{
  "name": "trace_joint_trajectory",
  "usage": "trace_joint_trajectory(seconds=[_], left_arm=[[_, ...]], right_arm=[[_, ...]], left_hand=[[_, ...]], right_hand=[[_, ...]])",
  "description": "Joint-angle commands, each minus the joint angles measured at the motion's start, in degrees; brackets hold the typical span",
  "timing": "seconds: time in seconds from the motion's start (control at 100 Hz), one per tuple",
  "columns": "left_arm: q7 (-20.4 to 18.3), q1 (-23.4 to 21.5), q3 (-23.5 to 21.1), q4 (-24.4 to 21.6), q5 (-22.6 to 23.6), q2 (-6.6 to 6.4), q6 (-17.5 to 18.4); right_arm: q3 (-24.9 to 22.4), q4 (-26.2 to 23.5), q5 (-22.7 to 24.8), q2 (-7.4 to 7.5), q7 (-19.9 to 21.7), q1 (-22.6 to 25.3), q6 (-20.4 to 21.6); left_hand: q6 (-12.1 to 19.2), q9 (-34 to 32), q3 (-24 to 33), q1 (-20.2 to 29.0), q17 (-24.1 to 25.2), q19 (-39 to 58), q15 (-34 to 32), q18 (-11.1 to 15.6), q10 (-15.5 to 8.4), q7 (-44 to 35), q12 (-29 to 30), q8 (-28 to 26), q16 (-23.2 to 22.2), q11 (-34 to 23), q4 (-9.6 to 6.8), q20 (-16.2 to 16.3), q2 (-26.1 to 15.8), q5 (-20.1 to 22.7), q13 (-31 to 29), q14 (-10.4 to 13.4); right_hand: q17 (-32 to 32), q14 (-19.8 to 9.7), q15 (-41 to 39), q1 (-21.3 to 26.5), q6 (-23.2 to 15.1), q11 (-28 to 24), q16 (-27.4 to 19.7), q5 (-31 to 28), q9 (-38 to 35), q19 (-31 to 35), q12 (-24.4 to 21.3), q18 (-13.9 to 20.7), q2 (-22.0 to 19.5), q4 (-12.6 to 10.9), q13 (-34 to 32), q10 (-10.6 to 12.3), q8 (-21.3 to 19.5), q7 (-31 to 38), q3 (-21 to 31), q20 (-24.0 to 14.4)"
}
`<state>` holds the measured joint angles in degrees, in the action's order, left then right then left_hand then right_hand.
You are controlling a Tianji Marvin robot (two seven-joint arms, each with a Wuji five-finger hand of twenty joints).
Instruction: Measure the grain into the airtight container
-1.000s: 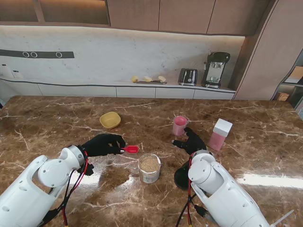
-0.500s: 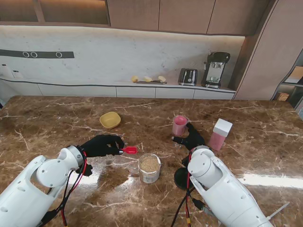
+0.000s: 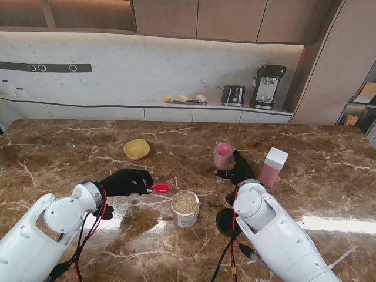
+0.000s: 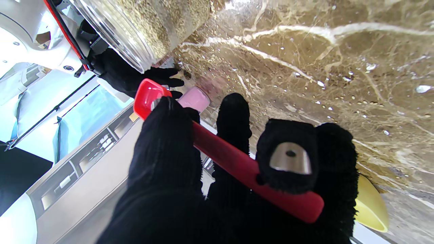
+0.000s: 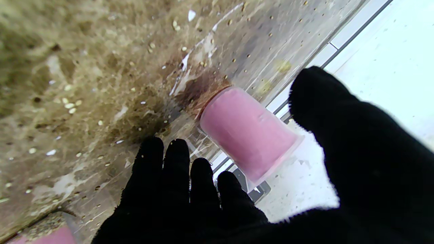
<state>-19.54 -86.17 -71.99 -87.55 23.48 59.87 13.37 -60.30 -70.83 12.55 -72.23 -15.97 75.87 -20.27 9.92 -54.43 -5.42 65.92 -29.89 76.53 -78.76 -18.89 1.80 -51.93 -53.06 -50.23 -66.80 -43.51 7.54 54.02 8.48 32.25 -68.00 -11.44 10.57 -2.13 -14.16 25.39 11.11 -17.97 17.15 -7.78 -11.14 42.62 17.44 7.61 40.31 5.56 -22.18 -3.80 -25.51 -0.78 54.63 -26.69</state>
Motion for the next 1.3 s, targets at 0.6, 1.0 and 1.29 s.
trace_joint_trajectory(seconds=[0.6, 1.0, 1.29], left_arm=[[-0.91, -0.46, 0.02, -0.03, -0.20, -0.26, -0.58], [-1.19, -0.24, -0.01, 0.27, -0.17, -0.34, -0.10], [-0.89, -0.05, 0.12, 0.52, -0.07, -0.30, 0.34]], right_arm=[[-0.94, 4.81, -2.99, -0.52, 0.89, -2.17, 4.96], [-0.36, 4.24, -2.82, -0.30, 1.12, -0.68, 6.22], [-0.96, -0.87, -0.23, 1.02, 2.42, 3.80, 5.60]], left_hand=[[5.01, -0.67, 2.96, 4.61, 1.22, 0.88, -1.29, -0.89, -1.01, -3.54, -0.52, -1.42, -1.24, -1.80, -2.41, 1.30, -3.09, 1.45, -2.67, -1.82], [5.10, -0.66, 2.98, 4.59, 1.64, 0.62, -1.05, -1.06, -1.07, -3.40, -0.56, -1.58, -1.39, -1.74, -2.41, 1.32, -3.12, 1.45, -2.34, -1.89], [5.20, -0.72, 2.96, 4.53, 1.64, 0.57, -1.00, -1.05, -1.18, -3.32, -0.58, -1.64, -1.49, -1.73, -2.39, 1.36, -3.14, 1.49, -2.35, -1.91]], right_hand=[[-0.51, 1.00, 0.28, 3.50, -2.61, -0.48, 1.04, -0.47, 1.29, -7.57, 1.69, -9.15, 8.33, 3.38, 1.50, 1.95, 2.19, -1.05, 6.78, -0.78], [-0.88, 1.40, 0.58, 2.49, -7.28, -1.00, 1.32, 1.25, -0.13, -8.61, 1.91, -9.57, 6.78, 3.32, 1.25, 2.34, -16.72, 6.31, 6.18, -1.85], [-1.72, 1.81, 0.99, 1.69, -7.75, -0.39, 1.30, -2.12, -1.62, -8.90, 1.62, -10.33, 3.91, 2.96, 1.22, 2.26, -15.66, 5.38, 4.90, -2.08]])
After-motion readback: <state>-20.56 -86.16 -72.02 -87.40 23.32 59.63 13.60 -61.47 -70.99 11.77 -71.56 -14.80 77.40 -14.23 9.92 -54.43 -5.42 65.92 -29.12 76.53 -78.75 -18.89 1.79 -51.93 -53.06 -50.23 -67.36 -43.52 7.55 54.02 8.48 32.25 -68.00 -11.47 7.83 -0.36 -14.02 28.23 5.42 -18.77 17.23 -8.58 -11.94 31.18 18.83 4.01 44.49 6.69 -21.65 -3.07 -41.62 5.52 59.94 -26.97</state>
